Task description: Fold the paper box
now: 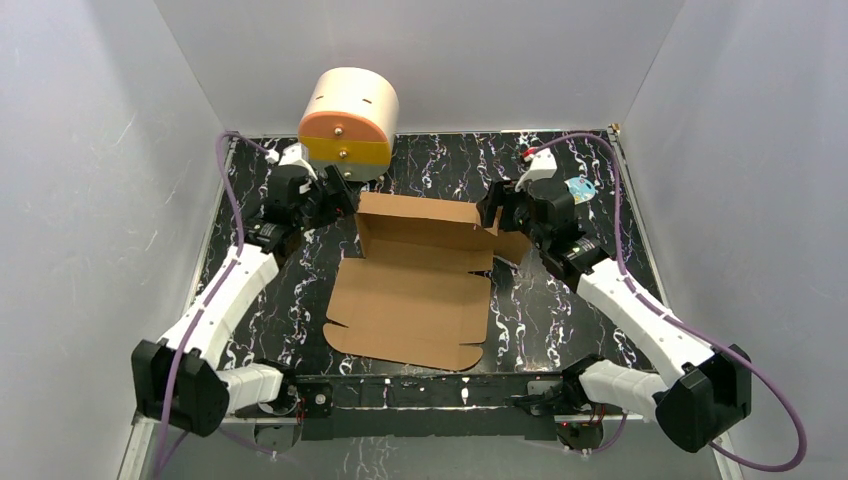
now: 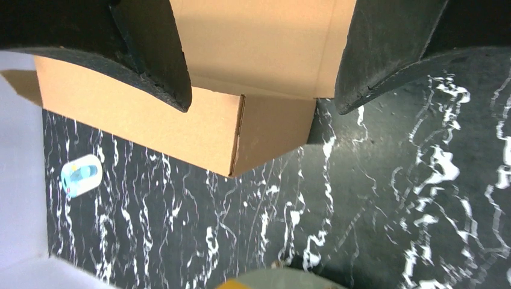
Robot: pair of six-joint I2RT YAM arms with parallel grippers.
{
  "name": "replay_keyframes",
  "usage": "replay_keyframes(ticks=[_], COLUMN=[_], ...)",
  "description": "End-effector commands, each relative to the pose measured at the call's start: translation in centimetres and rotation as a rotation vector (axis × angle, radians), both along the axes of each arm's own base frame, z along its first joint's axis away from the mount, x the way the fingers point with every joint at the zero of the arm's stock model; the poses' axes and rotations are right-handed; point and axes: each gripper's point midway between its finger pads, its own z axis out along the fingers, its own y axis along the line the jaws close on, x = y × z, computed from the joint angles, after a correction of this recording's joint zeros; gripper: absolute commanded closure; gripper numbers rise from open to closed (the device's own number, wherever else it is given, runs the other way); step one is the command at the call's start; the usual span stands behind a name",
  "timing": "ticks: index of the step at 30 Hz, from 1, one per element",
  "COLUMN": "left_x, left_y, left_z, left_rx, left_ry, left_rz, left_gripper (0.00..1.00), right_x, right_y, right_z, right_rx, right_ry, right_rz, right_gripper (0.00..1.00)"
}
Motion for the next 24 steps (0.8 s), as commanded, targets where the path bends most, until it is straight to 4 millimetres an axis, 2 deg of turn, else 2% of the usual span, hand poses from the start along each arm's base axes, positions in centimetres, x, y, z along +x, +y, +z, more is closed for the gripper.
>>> replay_keyframes(ticks=[1,4,9,13,24], left_x=[0.5,1.2,0.9,-0.1,-2.5], left_y=[-2.1,-2.2,-2.7,-3.5,-2.1], left_z=[0.8,-0.7,-2.6,-2.8,-3.2], left_rx=[-0.069,-0.067,-0.085,-0.119,-0.113], left_ry=[0.036,0.079,0.125,0.124,0.128], left_rz=[-0.107,-0.105,-0.124,-0.17,-0.122], left_gripper=[0.16,0.18,0.22,0.24,0.26], right_x=[-0.2,-0.2,-0.4,-0.7,-1.1], right_y=[2.1,2.7,3.4,5.0,8.8], right_z=[0.9,0.8,-1.3,-1.8,-2.0], right_rx=[0.26,0.307,0.324,0.369,0.497], right_ry=[0.062,0.08,0.143,0.171,0.218], right_rz=[0.05,0.085,0.12,0.201,0.386], right_gripper=[0.25,0.29,0.3,0.3,0.43])
